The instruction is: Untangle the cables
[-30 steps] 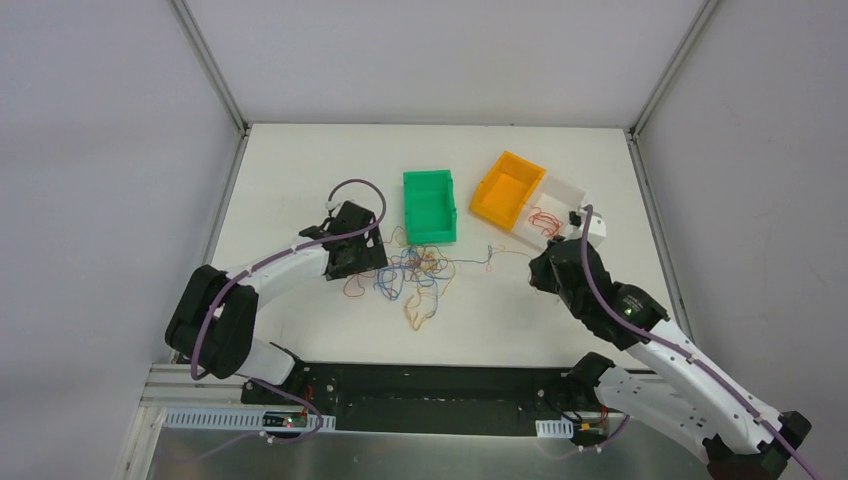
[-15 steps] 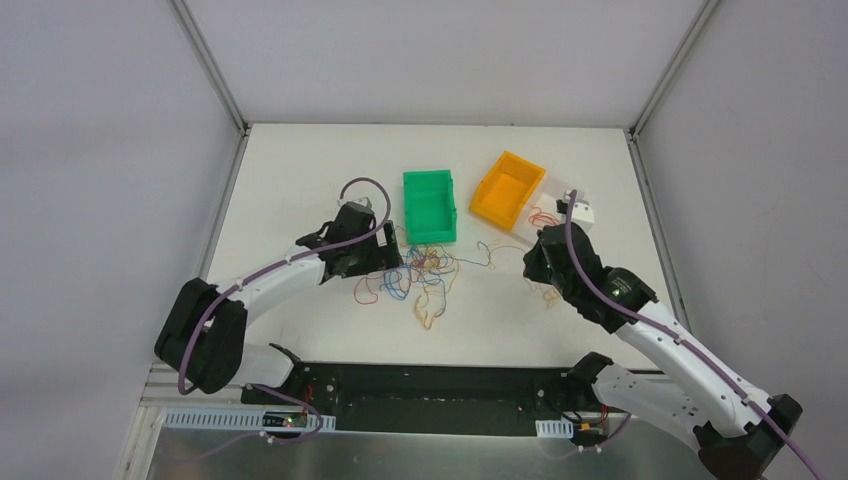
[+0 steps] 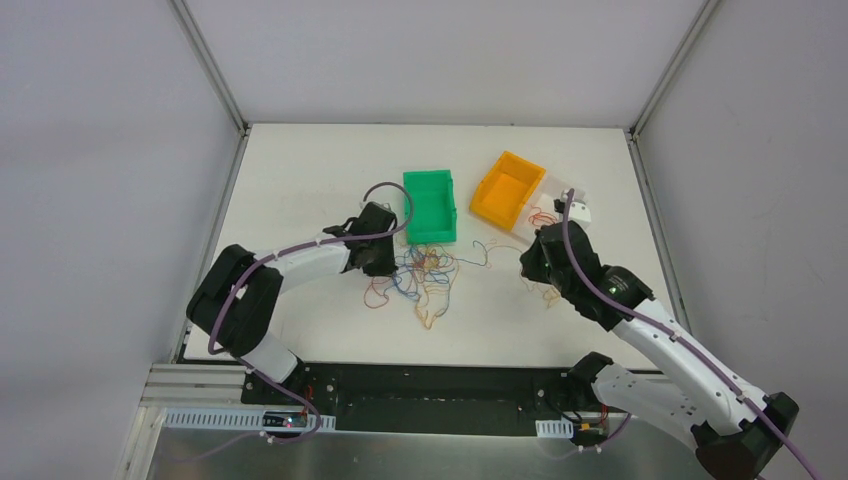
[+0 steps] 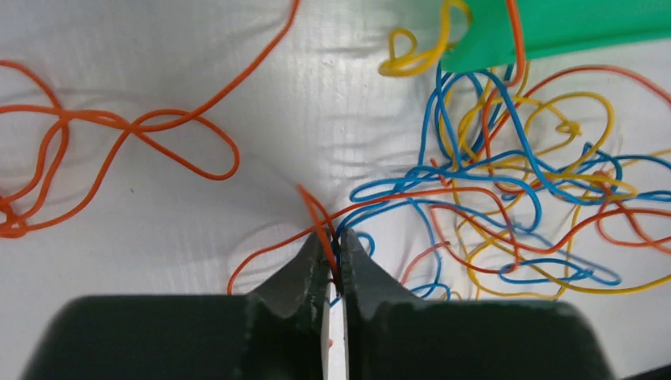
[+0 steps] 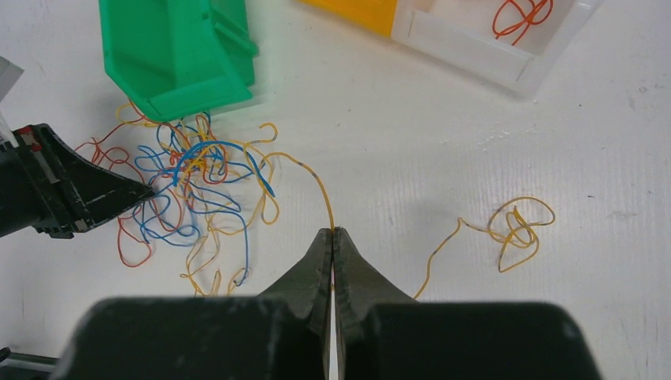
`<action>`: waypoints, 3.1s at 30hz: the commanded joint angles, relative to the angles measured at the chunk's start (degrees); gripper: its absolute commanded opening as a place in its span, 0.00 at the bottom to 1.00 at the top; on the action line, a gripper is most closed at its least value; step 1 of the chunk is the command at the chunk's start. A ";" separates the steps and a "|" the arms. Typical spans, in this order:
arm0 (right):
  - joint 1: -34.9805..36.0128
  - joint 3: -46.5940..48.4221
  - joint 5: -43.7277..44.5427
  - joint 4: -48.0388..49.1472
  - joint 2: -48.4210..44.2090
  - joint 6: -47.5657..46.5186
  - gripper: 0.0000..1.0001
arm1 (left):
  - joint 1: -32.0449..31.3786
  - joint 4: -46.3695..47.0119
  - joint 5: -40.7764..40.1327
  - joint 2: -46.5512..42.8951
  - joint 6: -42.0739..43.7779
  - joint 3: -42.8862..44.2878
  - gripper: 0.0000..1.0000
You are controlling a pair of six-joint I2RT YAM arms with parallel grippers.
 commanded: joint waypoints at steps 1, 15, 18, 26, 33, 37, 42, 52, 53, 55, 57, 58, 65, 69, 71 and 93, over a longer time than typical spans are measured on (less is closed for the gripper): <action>-1.20 -1.08 0.15 1.29 -0.28 0.58 0.00 | -0.20 -1.50 -8.21 -2.43 0.81 -0.41 0.00; -9.12 -7.58 -0.62 2.87 -1.35 7.92 0.00 | 20.27 -6.12 -13.37 -32.55 -3.24 -13.55 0.00; -10.60 -8.48 -2.48 3.49 -1.72 9.03 0.00 | 21.02 -7.81 -14.71 -34.49 -3.61 -13.38 0.00; -10.90 -8.53 -35.77 15.64 2.43 2.77 0.00 | 20.98 -4.70 1.23 -28.46 -1.29 -11.10 0.00; -6.87 -3.52 -29.70 13.63 8.80 4.33 0.19 | 18.11 -1.72 6.76 -26.36 1.45 -10.17 0.20; -7.15 -2.13 -11.49 4.30 10.04 6.86 0.98 | 17.90 -2.70 10.42 -26.60 3.61 -9.95 0.68; -8.46 -3.02 -3.74 -2.93 8.91 7.30 1.00 | 17.44 -5.72 11.65 -28.18 5.76 -8.88 0.84; -13.95 -8.49 -2.15 -5.40 7.62 10.42 0.99 | 10.10 -10.03 10.69 -30.80 5.94 -4.34 0.99; -14.27 -8.82 -1.63 -5.44 7.46 11.09 0.99 | 8.93 -10.23 10.23 -30.80 5.65 -3.94 0.99; -14.76 -9.14 -0.91 -5.56 7.63 12.13 0.99 | 6.46 -10.21 9.42 -30.22 4.87 -2.88 0.99; -14.89 -9.57 -0.32 -5.34 7.99 12.93 0.99 | 3.99 -10.23 8.79 -28.84 4.39 -1.55 0.99; -14.92 -9.68 -0.20 -5.30 8.24 13.42 0.99 | 2.81 -10.19 8.44 -27.93 4.15 -0.78 0.99; -14.88 -12.40 -2.15 -2.07 8.69 14.64 0.99 | -4.08 -8.22 6.38 -21.73 3.01 2.76 0.99; -14.92 -13.32 -1.19 -1.23 7.79 15.05 0.99 | -6.77 -3.94 9.19 -17.70 1.46 2.18 0.98; -14.91 -13.89 -1.92 -0.43 7.79 15.16 0.99 | -8.09 -1.53 10.64 -15.39 0.59 2.10 0.98; -8.59 -13.95 -11.23 6.90 16.79 12.92 0.98 | -12.34 7.51 12.12 -1.09 -5.10 5.58 0.90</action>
